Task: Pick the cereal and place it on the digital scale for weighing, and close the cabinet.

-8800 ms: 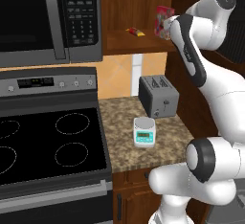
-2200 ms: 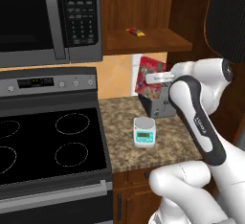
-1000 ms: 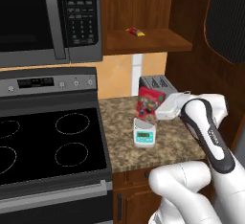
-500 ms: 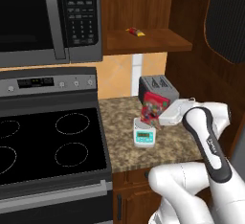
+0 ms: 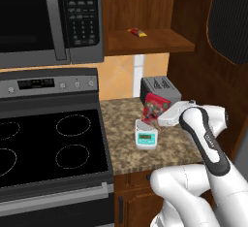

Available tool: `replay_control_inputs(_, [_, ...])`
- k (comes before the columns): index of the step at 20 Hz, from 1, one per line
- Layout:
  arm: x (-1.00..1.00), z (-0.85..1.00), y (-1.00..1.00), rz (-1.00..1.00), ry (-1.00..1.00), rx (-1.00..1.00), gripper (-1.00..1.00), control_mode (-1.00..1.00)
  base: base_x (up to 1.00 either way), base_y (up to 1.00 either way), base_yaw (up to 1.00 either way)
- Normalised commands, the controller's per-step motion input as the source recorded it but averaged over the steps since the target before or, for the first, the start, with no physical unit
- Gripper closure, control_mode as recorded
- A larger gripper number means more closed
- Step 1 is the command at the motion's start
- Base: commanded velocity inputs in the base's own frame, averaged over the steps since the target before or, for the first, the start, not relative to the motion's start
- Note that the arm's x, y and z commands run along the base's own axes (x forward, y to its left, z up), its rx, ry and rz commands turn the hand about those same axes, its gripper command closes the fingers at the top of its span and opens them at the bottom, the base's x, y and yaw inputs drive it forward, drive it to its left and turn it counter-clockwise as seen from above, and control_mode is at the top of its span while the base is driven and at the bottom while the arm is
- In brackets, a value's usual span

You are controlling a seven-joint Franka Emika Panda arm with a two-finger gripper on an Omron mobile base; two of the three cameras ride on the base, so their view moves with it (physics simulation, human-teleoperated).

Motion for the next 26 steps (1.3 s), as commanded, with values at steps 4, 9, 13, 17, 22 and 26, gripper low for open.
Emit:
replay_control_inputs(4, [0.42,-0.17,-0.08,-0.03,0.01,0.0,1.0,-1.0,0.0,0.0,0.0])
replay_control_inputs(9, [0.23,-0.38,-0.08,0.0,0.06,0.0,1.0,-1.0,0.0,0.0,0.0])
replay_control_inputs(13, [0.19,-0.32,-0.01,0.0,0.01,0.0,1.0,-1.0,0.0,0.0,0.0])
replay_control_inputs(17, [0.43,-0.41,0.0,-0.03,-0.11,-0.04,1.0,-1.0,0.0,0.0,0.0])
replay_control_inputs(22, [0.36,-0.31,0.0,-0.05,0.01,-0.02,1.0,-1.0,0.0,0.0,0.0])
replay_control_inputs(26, [0.41,-0.27,0.03,0.0,0.17,0.0,1.0,-1.0,0.0,0.0,0.0])
